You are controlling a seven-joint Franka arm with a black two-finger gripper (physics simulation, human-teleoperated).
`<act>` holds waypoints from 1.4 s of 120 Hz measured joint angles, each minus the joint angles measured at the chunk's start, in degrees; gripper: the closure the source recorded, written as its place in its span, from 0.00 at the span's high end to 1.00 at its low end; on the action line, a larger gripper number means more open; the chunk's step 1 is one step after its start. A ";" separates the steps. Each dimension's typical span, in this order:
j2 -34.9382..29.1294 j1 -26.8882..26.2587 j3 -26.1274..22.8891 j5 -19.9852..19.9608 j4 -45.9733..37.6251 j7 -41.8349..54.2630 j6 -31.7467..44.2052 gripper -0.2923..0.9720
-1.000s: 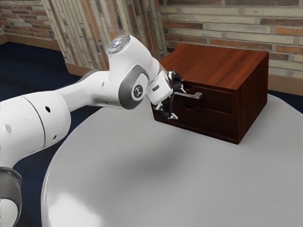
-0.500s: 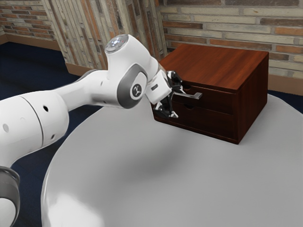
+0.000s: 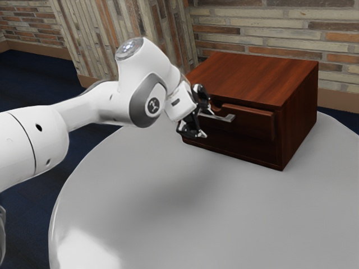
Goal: Pull the drawer handle with one arm to open the drawer
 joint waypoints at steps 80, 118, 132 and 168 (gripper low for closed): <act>-10.54 0.03 0.10 0.05 -12.76 -0.09 1.10 0.51; -16.83 0.00 0.09 0.09 -20.32 -0.14 2.59 0.53; -17.58 0.06 0.01 0.10 -21.69 -0.16 3.10 0.54; -21.16 -0.05 0.11 0.07 -26.32 -0.19 4.37 0.52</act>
